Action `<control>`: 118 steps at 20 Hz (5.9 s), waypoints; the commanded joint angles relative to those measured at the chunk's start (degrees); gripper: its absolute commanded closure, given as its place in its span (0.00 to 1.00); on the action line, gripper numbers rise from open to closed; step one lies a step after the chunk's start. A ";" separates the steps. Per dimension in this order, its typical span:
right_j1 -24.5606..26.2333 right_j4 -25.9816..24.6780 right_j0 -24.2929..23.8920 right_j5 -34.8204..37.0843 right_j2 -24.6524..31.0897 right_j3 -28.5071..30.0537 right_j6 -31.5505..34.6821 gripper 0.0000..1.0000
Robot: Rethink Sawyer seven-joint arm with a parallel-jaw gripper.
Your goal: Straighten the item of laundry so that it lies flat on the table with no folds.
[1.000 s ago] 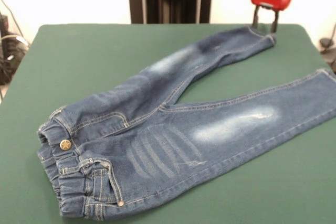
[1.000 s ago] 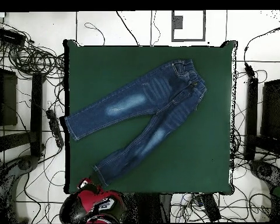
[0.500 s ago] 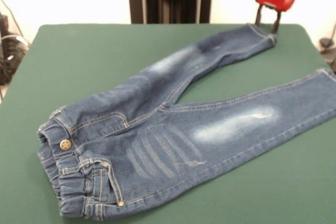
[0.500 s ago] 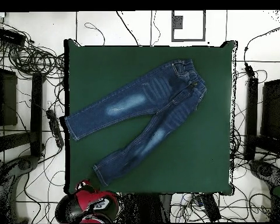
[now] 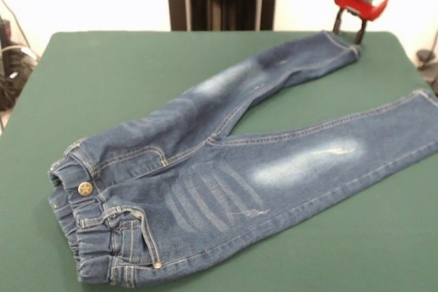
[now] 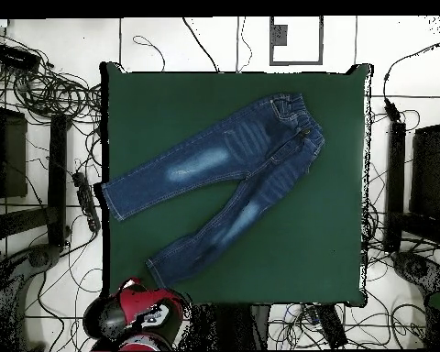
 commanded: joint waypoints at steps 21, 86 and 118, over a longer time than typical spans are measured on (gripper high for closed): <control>-14.18 6.56 2.59 28.43 -1.14 -16.00 8.16 0.00; -3.19 -3.53 -7.75 -1.64 6.37 2.07 6.93 0.00; 3.54 -3.70 -10.02 -5.59 4.49 -5.09 3.63 0.00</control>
